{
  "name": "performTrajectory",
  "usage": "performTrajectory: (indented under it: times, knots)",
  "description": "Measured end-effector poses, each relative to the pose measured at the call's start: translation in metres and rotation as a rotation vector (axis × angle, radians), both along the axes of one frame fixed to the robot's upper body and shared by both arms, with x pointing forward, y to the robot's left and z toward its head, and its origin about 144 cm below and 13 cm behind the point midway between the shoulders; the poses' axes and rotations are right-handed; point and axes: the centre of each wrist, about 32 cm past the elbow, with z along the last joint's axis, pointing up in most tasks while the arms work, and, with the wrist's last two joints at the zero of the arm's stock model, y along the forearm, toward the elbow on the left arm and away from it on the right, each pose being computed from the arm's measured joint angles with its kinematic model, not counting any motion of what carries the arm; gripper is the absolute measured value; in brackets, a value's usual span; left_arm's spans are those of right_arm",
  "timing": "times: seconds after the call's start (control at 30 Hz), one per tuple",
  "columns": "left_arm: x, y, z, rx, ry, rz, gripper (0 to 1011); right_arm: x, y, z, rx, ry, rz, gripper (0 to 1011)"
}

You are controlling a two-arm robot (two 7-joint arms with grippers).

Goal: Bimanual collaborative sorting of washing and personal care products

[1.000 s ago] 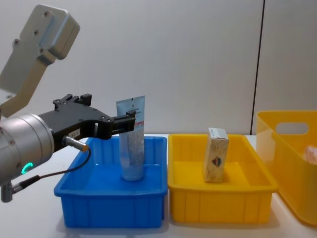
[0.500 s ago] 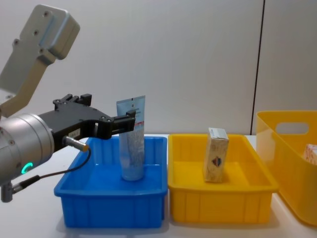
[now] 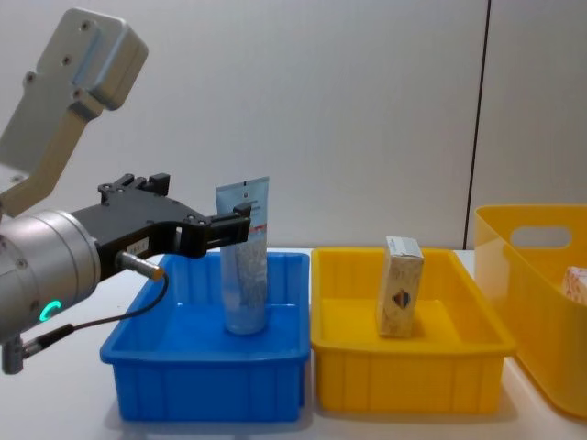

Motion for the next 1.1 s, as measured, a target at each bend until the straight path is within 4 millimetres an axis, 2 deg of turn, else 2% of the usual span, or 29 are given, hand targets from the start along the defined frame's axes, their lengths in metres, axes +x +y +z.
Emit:
performTrajectory:
  times: [0.57,0.8,1.1]
  knots:
    - [0.000,0.000,0.000,0.000,0.000,0.000,1001,-0.020,-0.005,0.020,0.117,-0.247,0.115,1003]
    - [0.000,0.000,0.000,0.000,0.000,0.000,1001,-0.020,-0.005,0.018,0.110,-0.247,0.120,1003]
    - [0.000,0.000,0.000,0.000,0.000,0.000,1001,-0.021,0.001,0.000,0.048,-0.247,0.184,1003]
